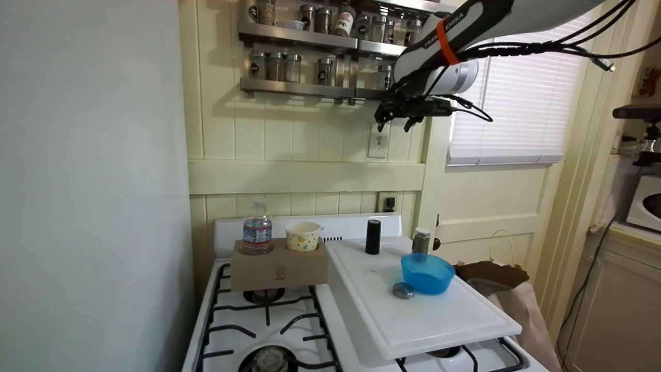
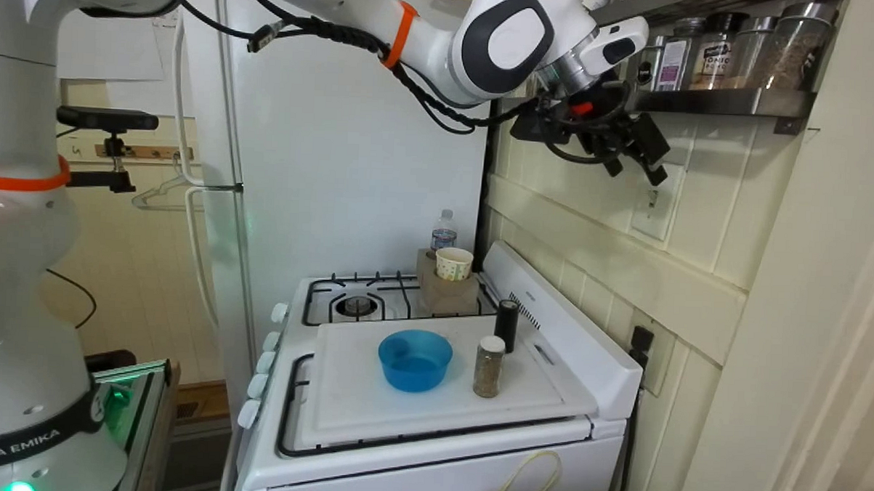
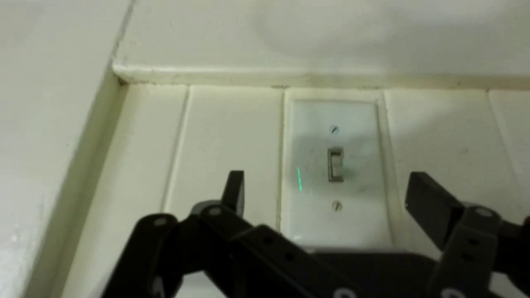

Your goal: Flip the switch on the wall

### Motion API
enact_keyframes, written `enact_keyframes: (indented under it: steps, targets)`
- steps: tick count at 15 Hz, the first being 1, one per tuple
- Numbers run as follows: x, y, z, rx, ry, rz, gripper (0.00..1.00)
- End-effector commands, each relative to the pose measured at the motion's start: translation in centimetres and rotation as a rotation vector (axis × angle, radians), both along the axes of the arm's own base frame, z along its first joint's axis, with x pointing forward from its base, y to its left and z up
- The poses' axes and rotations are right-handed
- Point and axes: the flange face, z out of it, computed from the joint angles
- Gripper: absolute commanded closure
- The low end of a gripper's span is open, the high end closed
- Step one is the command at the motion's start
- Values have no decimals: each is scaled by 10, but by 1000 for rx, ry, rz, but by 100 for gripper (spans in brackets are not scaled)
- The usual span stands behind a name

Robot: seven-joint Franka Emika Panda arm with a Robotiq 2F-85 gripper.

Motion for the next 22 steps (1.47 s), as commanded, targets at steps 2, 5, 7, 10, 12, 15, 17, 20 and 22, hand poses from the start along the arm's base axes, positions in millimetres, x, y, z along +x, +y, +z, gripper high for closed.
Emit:
enact_keyframes:
  steps: [2,5,7,10,12,15,17,20,22]
  targets:
    - [-20,12,-12,64,238,-10,0]
    - [-40,15,-15,90,430,-29,0]
    - [-56,20,-14,128,550,-10,0]
    - [-78,28,-8,184,719,23,0]
    - [-90,34,-1,232,825,61,0]
    - [-107,39,11,263,958,79,0]
    - [-116,42,19,281,1025,122,0]
    - [-117,42,20,267,1026,106,0]
    - [-118,42,23,269,1029,118,0]
